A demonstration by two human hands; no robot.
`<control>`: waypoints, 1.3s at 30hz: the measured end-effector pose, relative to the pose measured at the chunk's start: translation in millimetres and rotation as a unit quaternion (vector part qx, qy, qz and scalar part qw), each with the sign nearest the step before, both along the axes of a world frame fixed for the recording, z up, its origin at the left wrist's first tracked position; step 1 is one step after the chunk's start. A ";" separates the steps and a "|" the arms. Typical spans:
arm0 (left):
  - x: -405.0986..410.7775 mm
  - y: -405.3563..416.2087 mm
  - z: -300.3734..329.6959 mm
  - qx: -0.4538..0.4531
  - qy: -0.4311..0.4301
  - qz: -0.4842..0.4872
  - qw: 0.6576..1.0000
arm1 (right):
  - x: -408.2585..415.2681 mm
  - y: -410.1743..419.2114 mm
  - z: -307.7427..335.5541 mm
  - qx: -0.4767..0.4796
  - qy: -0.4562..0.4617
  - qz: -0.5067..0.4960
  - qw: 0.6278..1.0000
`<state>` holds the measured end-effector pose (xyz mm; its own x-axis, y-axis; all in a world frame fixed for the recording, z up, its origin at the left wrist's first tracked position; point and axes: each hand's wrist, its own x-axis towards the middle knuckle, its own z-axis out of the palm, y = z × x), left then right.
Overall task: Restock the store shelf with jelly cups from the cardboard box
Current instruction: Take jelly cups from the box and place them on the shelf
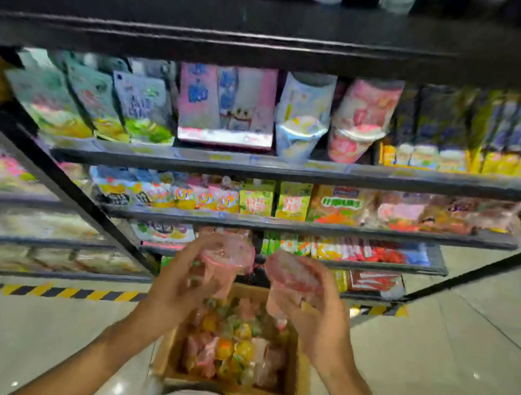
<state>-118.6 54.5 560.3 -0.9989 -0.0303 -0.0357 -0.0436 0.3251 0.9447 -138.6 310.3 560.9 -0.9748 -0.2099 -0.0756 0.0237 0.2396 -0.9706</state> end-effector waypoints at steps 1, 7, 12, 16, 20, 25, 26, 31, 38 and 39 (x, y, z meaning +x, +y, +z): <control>-1.8 -4.2 14.1 0.000 0.015 0.003 1.000 | -6.2 -3.8 11.6 0.006 0.016 -0.009 1.000; -18.9 -32.1 96.3 0.051 0.081 0.006 0.995 | -27.2 -43.2 104.0 0.047 0.115 -0.020 0.992; -32.8 -66.4 159.5 0.021 0.163 -0.011 0.986 | -38.0 -80.7 175.0 0.024 0.206 -0.036 0.978; -53.8 -87.1 207.0 0.033 0.225 -0.036 0.973 | -57.0 -105.1 218.4 -0.012 0.256 -0.053 0.965; -83.5 -98.0 246.7 0.019 0.279 -0.040 0.959 | -79.4 -119.6 252.2 -0.039 0.289 -0.055 0.955; -120.1 -98.6 277.4 0.003 0.300 -0.018 0.954 | -118.2 -126.2 278.7 -0.068 0.305 -0.037 0.949; -126.9 -97.4 280.7 -0.004 0.309 -0.011 0.951 | -127.2 -127.3 281.9 -0.074 0.306 -0.035 0.949; -158.0 -96.0 284.0 -0.063 0.313 0.045 0.946 | -173.4 -138.4 281.8 -0.100 0.301 -0.014 0.948; -202.0 -118.8 267.8 -0.082 0.286 0.082 0.951 | -227.3 -166.9 257.8 -0.024 0.284 -0.043 0.958; -210.6 -122.8 264.3 -0.077 0.275 0.082 0.955 | -234.0 -170.9 253.8 -0.013 0.279 -0.050 0.959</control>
<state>-329.1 -68.4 824.5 -0.8465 -0.1504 0.5107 0.3830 0.4941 0.7805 -372.6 139.4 814.7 -0.8777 -0.1073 0.4670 -0.4787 0.2395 -0.8447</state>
